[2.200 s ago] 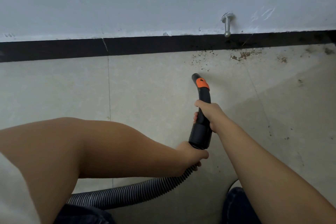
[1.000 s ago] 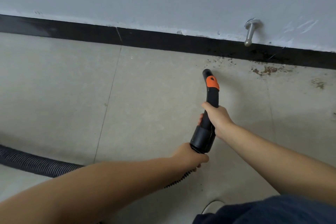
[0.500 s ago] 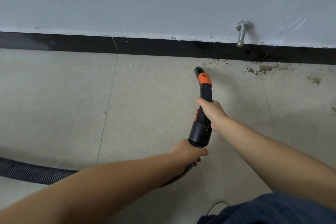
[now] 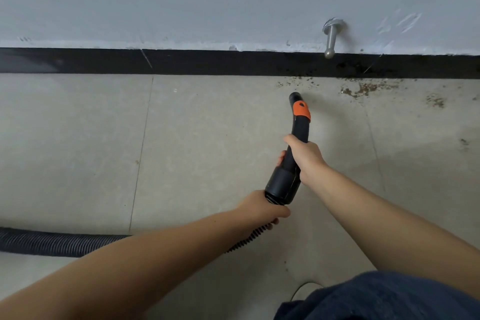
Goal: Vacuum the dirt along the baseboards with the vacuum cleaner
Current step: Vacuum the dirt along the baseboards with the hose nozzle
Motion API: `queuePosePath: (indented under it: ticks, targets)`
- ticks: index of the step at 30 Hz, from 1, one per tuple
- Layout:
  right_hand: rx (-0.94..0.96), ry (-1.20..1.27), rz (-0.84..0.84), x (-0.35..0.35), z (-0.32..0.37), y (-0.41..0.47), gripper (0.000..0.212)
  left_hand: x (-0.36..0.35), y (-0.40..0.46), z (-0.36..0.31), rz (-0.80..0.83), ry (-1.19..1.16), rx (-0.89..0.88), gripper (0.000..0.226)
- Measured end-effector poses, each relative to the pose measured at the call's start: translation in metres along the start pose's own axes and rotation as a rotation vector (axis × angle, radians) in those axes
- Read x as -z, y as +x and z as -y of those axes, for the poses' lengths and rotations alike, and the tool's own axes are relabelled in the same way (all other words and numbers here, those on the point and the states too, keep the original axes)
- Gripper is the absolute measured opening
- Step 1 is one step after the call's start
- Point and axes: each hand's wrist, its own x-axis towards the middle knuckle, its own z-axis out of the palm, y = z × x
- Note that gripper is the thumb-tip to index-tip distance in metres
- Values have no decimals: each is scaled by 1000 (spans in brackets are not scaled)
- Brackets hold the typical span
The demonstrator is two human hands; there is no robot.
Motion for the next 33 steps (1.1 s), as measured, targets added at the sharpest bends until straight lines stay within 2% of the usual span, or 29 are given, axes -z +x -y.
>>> queuePosePath:
  ticks: [5, 17, 33]
  targets:
    - [-10, 11, -41, 22, -5, -2, 14, -16, 4, 1, 37, 71, 29, 22]
    - [-18, 43, -86, 66, -11, -2, 16, -56, 7, -3, 88, 56, 50, 23]
    - [-3, -58, 11, 57, 38, 25, 19, -54, 21, -46, 45, -110, 34, 17]
